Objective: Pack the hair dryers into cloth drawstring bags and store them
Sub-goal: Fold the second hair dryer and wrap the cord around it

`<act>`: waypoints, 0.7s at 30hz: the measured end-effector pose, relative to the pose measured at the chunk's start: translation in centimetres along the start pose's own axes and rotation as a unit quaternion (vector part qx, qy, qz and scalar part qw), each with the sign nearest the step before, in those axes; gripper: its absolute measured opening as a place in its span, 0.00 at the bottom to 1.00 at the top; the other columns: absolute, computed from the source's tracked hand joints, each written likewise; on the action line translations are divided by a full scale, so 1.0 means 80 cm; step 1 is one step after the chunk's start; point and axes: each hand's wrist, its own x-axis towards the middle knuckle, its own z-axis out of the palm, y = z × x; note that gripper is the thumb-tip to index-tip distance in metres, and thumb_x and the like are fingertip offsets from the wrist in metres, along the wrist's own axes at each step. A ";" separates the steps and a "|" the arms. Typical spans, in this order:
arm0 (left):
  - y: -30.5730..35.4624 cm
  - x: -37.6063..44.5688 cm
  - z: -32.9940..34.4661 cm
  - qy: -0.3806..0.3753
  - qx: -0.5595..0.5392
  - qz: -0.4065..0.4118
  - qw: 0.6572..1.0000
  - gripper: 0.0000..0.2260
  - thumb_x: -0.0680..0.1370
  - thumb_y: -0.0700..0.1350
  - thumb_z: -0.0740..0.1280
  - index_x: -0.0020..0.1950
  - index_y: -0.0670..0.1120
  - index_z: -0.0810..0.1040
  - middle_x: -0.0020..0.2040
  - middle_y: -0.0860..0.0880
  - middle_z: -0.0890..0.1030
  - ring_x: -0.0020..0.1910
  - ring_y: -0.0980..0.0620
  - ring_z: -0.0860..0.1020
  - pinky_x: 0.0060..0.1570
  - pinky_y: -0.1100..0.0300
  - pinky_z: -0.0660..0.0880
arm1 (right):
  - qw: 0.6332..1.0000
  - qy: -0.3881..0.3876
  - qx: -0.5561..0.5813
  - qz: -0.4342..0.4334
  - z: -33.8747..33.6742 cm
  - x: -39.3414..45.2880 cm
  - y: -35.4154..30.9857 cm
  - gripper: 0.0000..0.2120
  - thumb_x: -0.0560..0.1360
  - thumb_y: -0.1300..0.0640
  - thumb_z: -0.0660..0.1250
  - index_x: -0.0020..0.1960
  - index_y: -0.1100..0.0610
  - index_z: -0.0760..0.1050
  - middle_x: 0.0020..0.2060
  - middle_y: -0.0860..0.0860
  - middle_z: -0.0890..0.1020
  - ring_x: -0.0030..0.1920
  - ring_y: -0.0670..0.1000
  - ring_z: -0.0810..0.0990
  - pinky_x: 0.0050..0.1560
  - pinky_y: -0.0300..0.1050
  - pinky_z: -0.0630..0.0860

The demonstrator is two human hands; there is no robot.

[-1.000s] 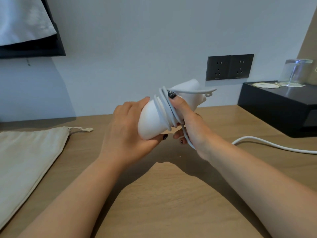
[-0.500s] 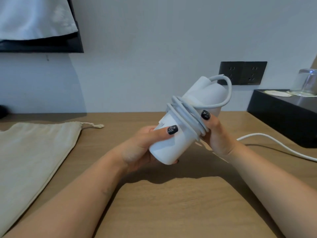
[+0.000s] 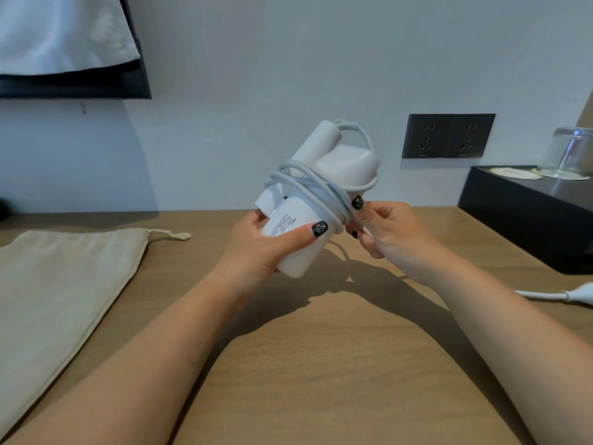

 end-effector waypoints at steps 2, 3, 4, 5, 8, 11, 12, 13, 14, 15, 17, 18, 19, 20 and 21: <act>0.001 0.001 0.001 0.035 0.026 0.015 0.999 0.35 0.58 0.49 0.82 0.63 0.48 0.75 0.49 0.53 0.83 0.44 0.58 0.83 0.37 0.64 0.78 | 1.000 0.003 -0.002 0.012 0.001 -0.001 -0.002 0.31 0.64 0.32 0.64 0.36 0.63 0.75 0.23 0.53 0.66 0.24 0.49 0.57 0.28 0.42 0.54; 0.001 0.002 0.000 0.061 0.061 0.028 0.996 0.38 0.58 0.49 0.83 0.64 0.48 0.73 0.50 0.54 0.82 0.45 0.58 0.82 0.38 0.64 0.78 | 1.000 0.003 -0.004 0.018 0.002 -0.001 -0.002 0.30 0.65 0.34 0.65 0.38 0.64 0.77 0.25 0.54 0.68 0.24 0.49 0.57 0.28 0.42 0.53; 0.002 0.002 -0.001 0.090 0.109 0.042 0.989 0.39 0.59 0.50 0.84 0.66 0.50 0.70 0.51 0.55 0.79 0.46 0.59 0.80 0.39 0.65 0.77 | 1.000 0.001 -0.011 0.024 0.002 -0.002 -0.001 0.29 0.67 0.36 0.66 0.43 0.65 0.79 0.28 0.56 0.69 0.24 0.48 0.58 0.27 0.41 0.54; 0.002 0.003 -0.002 0.114 0.163 0.055 0.978 0.39 0.61 0.50 0.83 0.66 0.52 0.66 0.51 0.57 0.76 0.47 0.60 0.78 0.40 0.66 0.75 | 0.999 -0.005 -0.023 0.031 0.002 -0.002 0.000 0.27 0.70 0.39 0.67 0.49 0.64 0.81 0.29 0.56 0.70 0.23 0.47 0.59 0.27 0.38 0.54; -0.001 0.000 -0.003 0.113 0.262 0.083 0.955 0.41 0.62 0.51 0.82 0.68 0.55 0.61 0.50 0.61 0.71 0.47 0.62 0.74 0.36 0.70 0.71 | 0.993 -0.026 -0.099 0.063 0.009 -0.005 0.000 0.15 0.75 0.43 0.66 0.51 0.53 0.81 0.18 0.39 0.71 0.19 0.39 0.68 0.27 0.31 0.62; -0.004 0.001 -0.004 0.102 0.305 0.109 0.941 0.43 0.62 0.53 0.81 0.69 0.55 0.59 0.51 0.59 0.71 0.46 0.60 0.75 0.34 0.70 0.71 | 0.990 -0.028 -0.105 0.086 0.014 -0.005 -0.001 0.16 0.74 0.38 0.64 0.41 0.50 0.76 0.18 0.38 0.72 0.24 0.39 0.71 0.30 0.34 0.63; -0.005 0.002 -0.005 0.106 0.324 0.123 0.932 0.44 0.62 0.54 0.81 0.69 0.55 0.59 0.52 0.58 0.72 0.46 0.59 0.75 0.35 0.68 0.72 | 0.992 -0.030 -0.081 0.095 0.015 -0.005 -0.003 0.19 0.73 0.35 0.63 0.42 0.51 0.75 0.23 0.40 0.75 0.26 0.41 0.69 0.31 0.36 0.63; -0.005 0.002 -0.006 0.109 0.344 0.138 0.922 0.44 0.62 0.55 0.81 0.70 0.55 0.58 0.52 0.57 0.73 0.46 0.58 0.76 0.37 0.66 0.73 | 0.993 -0.035 -0.051 0.104 0.017 -0.005 -0.003 0.23 0.72 0.32 0.62 0.45 0.53 0.75 0.30 0.44 0.77 0.28 0.44 0.68 0.32 0.38 0.63; -0.004 0.001 -0.007 0.107 0.366 0.151 0.912 0.45 0.62 0.55 0.80 0.70 0.55 0.57 0.53 0.56 0.74 0.47 0.57 0.76 0.39 0.63 0.75 | 0.993 -0.041 -0.022 0.112 0.019 -0.006 -0.005 0.28 0.68 0.28 0.60 0.50 0.53 0.75 0.36 0.49 0.78 0.29 0.46 0.67 0.32 0.39 0.64; -0.004 0.000 -0.007 0.102 0.388 0.164 0.901 0.45 0.62 0.56 0.80 0.71 0.55 0.56 0.55 0.55 0.73 0.48 0.55 0.76 0.41 0.60 0.76 | 0.992 -0.047 0.003 0.120 0.021 -0.006 -0.007 0.33 0.65 0.25 0.58 0.53 0.51 0.74 0.41 0.53 0.77 0.29 0.47 0.66 0.32 0.40 0.63; -0.004 -0.003 -0.006 0.089 0.426 0.193 0.880 0.45 0.63 0.54 0.80 0.71 0.55 0.56 0.56 0.53 0.73 0.51 0.51 0.76 0.43 0.54 0.78 | 0.988 -0.057 0.052 0.131 0.022 -0.007 -0.007 0.37 0.62 0.23 0.55 0.56 0.49 0.74 0.42 0.57 0.76 0.32 0.50 0.67 0.32 0.42 0.63; -0.004 -0.003 -0.005 0.086 0.443 0.212 0.867 0.44 0.63 0.54 0.80 0.70 0.55 0.56 0.56 0.53 0.73 0.52 0.50 0.75 0.43 0.51 0.78 | 0.986 -0.057 0.080 0.134 0.022 -0.006 -0.006 0.38 0.63 0.21 0.55 0.57 0.49 0.75 0.42 0.58 0.76 0.34 0.53 0.68 0.31 0.43 0.63; -0.004 -0.002 -0.004 0.085 0.459 0.233 0.853 0.42 0.63 0.53 0.79 0.69 0.56 0.57 0.55 0.52 0.74 0.52 0.49 0.75 0.41 0.49 0.78 | 0.984 -0.055 0.103 0.138 0.021 -0.005 -0.005 0.39 0.64 0.20 0.54 0.58 0.49 0.76 0.42 0.58 0.77 0.37 0.56 0.69 0.31 0.43 0.63; -0.004 -0.001 -0.003 0.083 0.472 0.252 0.841 0.40 0.64 0.52 0.79 0.68 0.56 0.59 0.54 0.52 0.74 0.52 0.49 0.74 0.40 0.49 0.77 | 0.980 -0.051 0.121 0.147 0.020 -0.004 -0.002 0.40 0.65 0.20 0.53 0.59 0.49 0.77 0.43 0.58 0.78 0.39 0.57 0.69 0.31 0.43 0.64; -0.004 0.000 -0.001 0.079 0.483 0.272 0.829 0.39 0.64 0.50 0.79 0.68 0.56 0.60 0.53 0.52 0.73 0.52 0.48 0.72 0.39 0.49 0.76 | 0.976 -0.046 0.138 0.159 0.020 -0.003 -0.001 0.41 0.64 0.19 0.52 0.59 0.49 0.77 0.43 0.58 0.79 0.40 0.57 0.70 0.31 0.43 0.64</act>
